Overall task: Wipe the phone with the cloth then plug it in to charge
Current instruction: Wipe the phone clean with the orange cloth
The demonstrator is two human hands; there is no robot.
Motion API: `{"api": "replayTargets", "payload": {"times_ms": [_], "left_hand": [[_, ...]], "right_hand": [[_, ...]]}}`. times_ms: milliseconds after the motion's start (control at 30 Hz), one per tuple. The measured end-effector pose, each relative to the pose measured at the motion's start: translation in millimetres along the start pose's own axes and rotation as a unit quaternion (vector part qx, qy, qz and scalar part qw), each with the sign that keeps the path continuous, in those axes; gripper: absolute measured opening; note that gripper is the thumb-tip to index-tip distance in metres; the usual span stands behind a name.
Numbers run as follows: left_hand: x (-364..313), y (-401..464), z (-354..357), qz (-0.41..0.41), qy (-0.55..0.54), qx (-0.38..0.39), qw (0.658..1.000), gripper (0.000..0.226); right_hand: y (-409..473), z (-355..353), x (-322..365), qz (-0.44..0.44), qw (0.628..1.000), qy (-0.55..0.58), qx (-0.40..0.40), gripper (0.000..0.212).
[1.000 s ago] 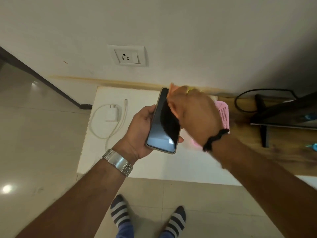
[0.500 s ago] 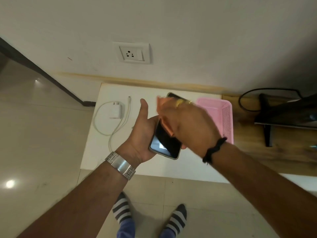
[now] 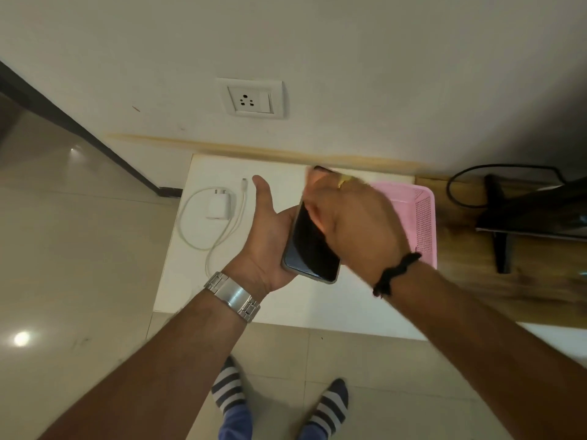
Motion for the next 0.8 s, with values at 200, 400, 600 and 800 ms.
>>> {"api": "replayTargets", "payload": {"times_ms": [200,400,600,800], "left_hand": [[-6.0,-3.2,-7.2,0.030,0.004,0.004,1.000,0.129],[-9.4,3.5,0.3,0.038,0.012,-0.023,0.999,0.124],[-14.3,-0.9,-8.2,0.034,-0.010,0.034,0.999,0.124],[-4.0,3.0,-3.8,0.042,0.007,0.009,0.999,0.121]], "right_hand": [[-43.1,3.5,29.1,-0.129,0.988,0.061,0.061,0.022],[-31.4,5.3,29.6,-0.076,0.996,0.036,0.029,0.018],[-69.4,-1.3,-1.7,-0.104,0.994,0.018,-0.004,0.043],[-70.2,9.6,30.4,-0.156,0.986,0.055,0.027,0.037]]}}
Point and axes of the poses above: each hand's wrist, its own y-axis towards the middle knuckle, its own z-axis out of the palm, x = y × z, the point moved 3 cm from there along y, towards the middle knuckle, and after that the axes turned 1 degree about -y, right-handed, at the moved point
